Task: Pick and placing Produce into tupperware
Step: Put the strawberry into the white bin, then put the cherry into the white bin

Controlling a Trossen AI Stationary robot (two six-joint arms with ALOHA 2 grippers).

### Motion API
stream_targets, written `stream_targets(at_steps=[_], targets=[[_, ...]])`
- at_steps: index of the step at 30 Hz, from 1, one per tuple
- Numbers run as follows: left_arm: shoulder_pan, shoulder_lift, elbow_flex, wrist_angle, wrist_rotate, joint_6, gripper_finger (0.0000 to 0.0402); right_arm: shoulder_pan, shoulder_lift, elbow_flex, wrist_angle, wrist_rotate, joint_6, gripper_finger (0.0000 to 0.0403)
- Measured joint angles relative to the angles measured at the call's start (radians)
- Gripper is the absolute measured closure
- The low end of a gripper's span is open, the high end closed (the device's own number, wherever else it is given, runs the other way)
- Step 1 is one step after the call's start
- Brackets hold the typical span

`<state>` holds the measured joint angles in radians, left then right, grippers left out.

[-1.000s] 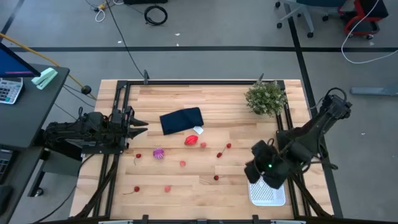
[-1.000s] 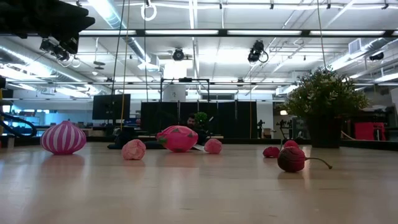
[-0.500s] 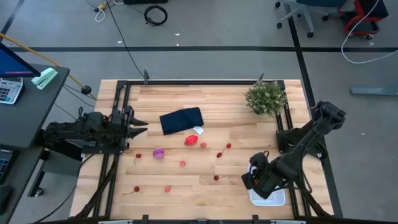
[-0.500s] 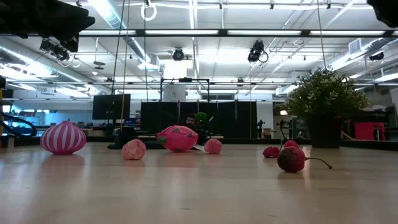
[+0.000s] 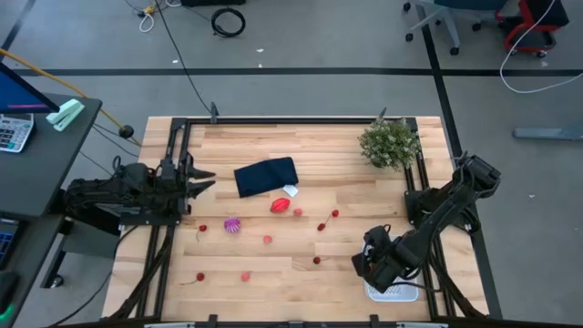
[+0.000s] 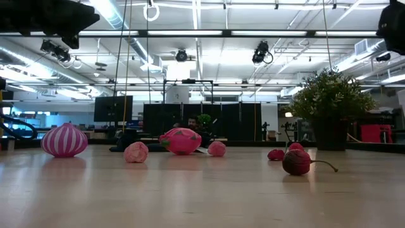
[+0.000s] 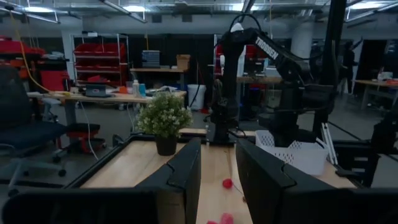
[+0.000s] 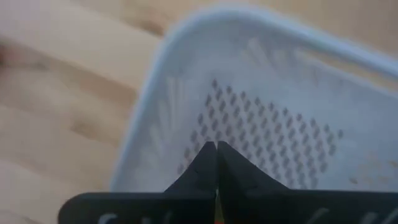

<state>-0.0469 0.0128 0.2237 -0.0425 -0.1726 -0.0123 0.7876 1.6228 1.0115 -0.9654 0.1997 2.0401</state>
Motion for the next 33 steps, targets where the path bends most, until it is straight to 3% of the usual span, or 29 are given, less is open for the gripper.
stream_targets(at_steps=[5,14,22,33], targets=[[0.000,0.000,0.000,0.024,0.000,0.001,0.0294,-0.018,0.000,0.000,0.020,0.043,0.039,0.0384],[0.000,0.000,0.000,0.024,0.000,0.001,0.0294,-0.063,-0.002,0.000,0.049,-0.069,-0.007,0.0313],[0.000,0.000,0.000,0.024,0.000,0.001,0.0294,-0.042,-0.046,0.030,0.047,-0.258,0.021,0.0302],[0.000,0.000,0.000,0.024,0.000,0.000,0.0294,-0.039,-0.139,0.103,0.047,-0.190,0.016,0.0305]])
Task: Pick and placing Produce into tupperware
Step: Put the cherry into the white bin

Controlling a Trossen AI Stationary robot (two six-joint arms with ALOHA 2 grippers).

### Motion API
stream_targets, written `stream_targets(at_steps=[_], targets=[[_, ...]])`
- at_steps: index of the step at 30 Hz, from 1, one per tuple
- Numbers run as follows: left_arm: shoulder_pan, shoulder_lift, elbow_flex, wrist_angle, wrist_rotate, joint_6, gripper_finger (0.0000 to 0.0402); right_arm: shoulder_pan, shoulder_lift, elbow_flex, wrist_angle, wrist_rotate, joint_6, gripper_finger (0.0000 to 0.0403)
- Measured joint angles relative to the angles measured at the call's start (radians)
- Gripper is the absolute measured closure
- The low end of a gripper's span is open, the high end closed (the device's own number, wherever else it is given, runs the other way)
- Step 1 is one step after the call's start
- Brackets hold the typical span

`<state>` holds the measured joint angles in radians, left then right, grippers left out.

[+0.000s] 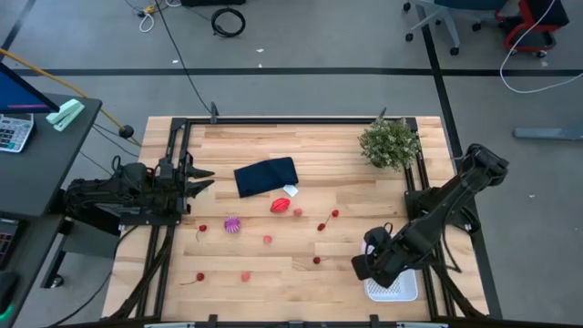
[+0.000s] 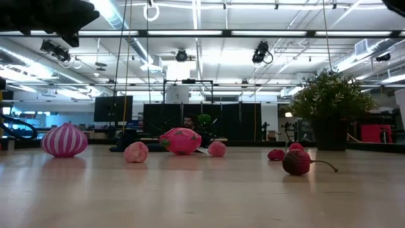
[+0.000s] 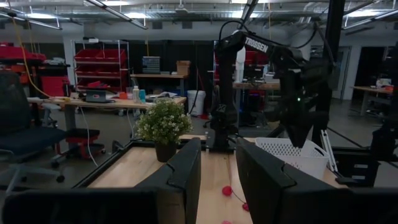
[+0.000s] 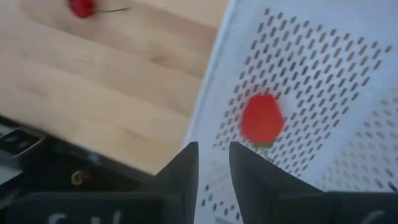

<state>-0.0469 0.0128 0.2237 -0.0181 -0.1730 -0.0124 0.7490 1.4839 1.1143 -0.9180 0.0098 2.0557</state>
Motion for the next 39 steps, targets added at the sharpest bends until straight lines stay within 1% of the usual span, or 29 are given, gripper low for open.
stream_targets(at_steps=[2,4,6,11,12,14,16,21,26,29,32,36,39], targets=[[0.000,0.000,0.000,0.000,0.000,0.000,0.0294,0.000,-0.015,0.007,0.000,0.042,-0.016,0.0305],[0.000,0.000,0.000,0.000,0.000,0.000,0.0294,-0.002,-0.027,0.009,0.000,0.122,-0.047,0.0304],[0.000,0.000,0.000,0.000,0.000,0.000,0.0294,-0.007,-0.033,0.009,-0.001,0.246,-0.106,0.0305],[0.000,0.000,0.000,0.000,0.000,0.000,0.0294,-0.034,-0.025,0.009,-0.001,0.663,-0.306,0.0305],[0.000,0.000,0.000,0.000,0.000,0.000,0.0294,-0.046,-0.021,0.009,-0.001,0.723,-0.321,0.0305],[0.000,0.000,0.000,0.000,0.000,0.000,0.0294,-0.080,-0.011,0.009,-0.001,0.779,-0.329,0.0305],[0.000,0.000,0.000,0.000,0.000,0.000,0.0294,-0.118,0.002,0.009,0.000,0.769,-0.330,0.0305],[0.000,0.000,0.000,0.000,0.000,0.000,0.0294,-0.200,0.073,0.008,0.011,0.681,-0.378,0.0304],[0.000,0.000,0.000,0.000,0.000,0.000,0.0294,-0.256,0.165,0.008,0.025,0.649,-0.389,0.0308],[0.000,0.000,0.000,0.000,0.000,0.000,0.0294,-0.289,0.207,0.008,0.046,0.591,-0.390,0.0309],[0.000,0.000,0.000,0.000,0.000,0.000,0.0294,-0.317,0.243,0.008,0.100,0.534,-0.437,0.0308],[0.000,0.000,0.000,0.000,0.000,0.000,0.0294,-0.347,0.280,0.008,0.174,0.523,-0.516,0.0309],[0.000,0.000,0.000,0.000,0.000,0.000,0.0294,-0.371,0.301,0.008,0.183,0.500,-0.523,0.0308]])
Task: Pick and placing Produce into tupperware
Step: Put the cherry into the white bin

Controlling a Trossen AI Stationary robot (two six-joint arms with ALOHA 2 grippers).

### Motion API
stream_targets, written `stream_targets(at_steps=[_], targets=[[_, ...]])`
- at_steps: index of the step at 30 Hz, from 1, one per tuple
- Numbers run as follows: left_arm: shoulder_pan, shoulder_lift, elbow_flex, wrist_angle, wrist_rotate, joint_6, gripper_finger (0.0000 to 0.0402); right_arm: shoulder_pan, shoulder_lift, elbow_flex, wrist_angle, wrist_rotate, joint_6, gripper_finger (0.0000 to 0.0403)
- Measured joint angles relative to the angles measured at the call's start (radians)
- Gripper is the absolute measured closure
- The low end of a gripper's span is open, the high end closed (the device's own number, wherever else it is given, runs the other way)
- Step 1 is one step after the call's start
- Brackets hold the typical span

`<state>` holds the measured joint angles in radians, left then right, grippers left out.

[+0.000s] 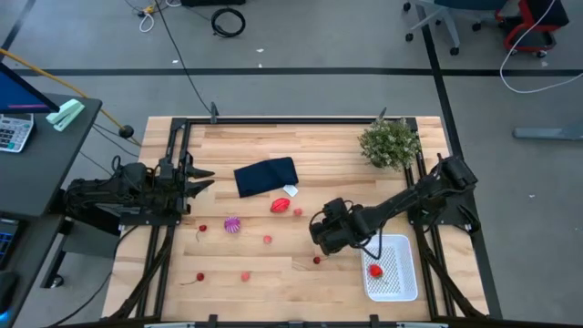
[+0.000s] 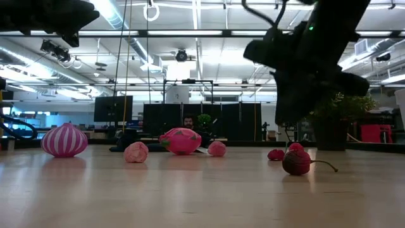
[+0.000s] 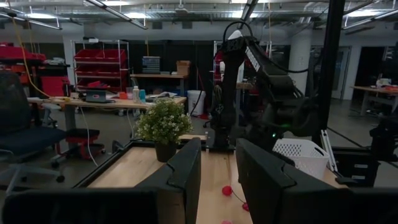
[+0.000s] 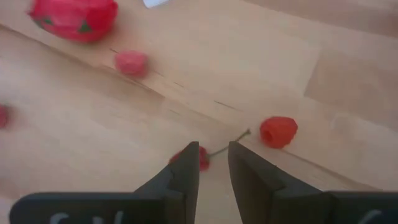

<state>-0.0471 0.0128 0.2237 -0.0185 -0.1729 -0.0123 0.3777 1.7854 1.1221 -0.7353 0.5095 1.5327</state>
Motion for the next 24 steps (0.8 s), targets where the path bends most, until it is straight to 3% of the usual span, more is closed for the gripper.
stream_targets(at_steps=[5,24], targets=[[0.000,0.000,0.000,0.000,0.000,0.000,0.0294,-0.039,0.034,0.000,0.001,-0.070,-0.067,0.0294],[0.000,0.000,0.000,0.001,0.000,-0.002,0.0294,-0.082,0.055,-0.027,0.004,-0.038,-0.070,0.0279]])
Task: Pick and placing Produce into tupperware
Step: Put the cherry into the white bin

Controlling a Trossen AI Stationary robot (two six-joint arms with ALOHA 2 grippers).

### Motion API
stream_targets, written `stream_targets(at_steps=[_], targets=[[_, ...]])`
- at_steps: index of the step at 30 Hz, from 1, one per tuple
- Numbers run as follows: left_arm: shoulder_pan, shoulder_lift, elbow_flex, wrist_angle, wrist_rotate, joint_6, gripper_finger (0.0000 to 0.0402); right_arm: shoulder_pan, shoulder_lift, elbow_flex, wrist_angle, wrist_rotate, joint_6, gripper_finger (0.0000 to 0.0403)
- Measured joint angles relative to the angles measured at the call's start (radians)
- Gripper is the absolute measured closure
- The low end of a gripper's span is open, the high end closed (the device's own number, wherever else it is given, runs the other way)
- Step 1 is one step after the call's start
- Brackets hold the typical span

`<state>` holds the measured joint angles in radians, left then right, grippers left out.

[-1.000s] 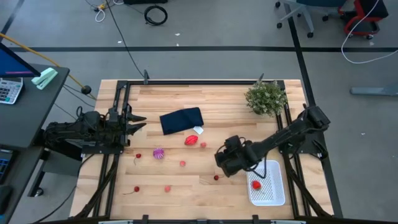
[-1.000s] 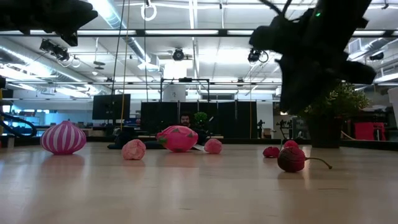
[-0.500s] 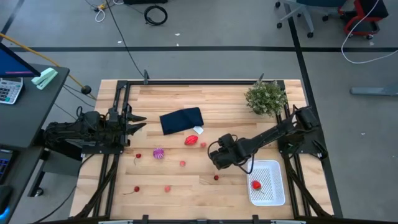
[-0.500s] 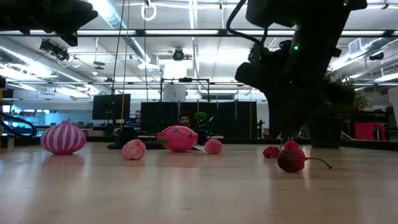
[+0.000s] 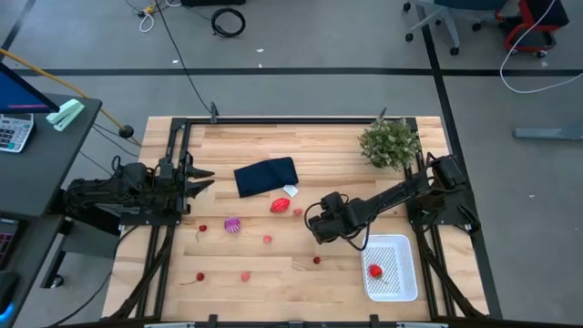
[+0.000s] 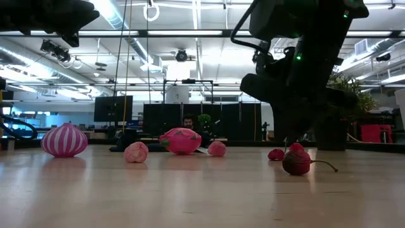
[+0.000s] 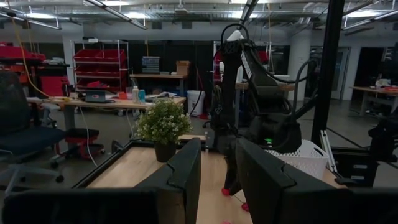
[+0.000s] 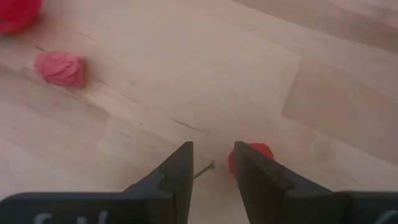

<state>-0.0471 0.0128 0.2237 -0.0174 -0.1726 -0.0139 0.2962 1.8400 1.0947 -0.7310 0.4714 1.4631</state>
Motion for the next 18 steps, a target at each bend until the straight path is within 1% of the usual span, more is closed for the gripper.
stream_targets(at_steps=[12,18], targets=[[0.000,0.000,0.000,0.000,0.000,0.001,0.0294,0.001,0.000,-0.003,0.008,-0.005,0.018,0.0282],[0.000,0.000,0.000,0.000,0.000,0.001,0.0294,0.001,0.000,-0.004,0.062,-0.005,-0.005,0.0299]])
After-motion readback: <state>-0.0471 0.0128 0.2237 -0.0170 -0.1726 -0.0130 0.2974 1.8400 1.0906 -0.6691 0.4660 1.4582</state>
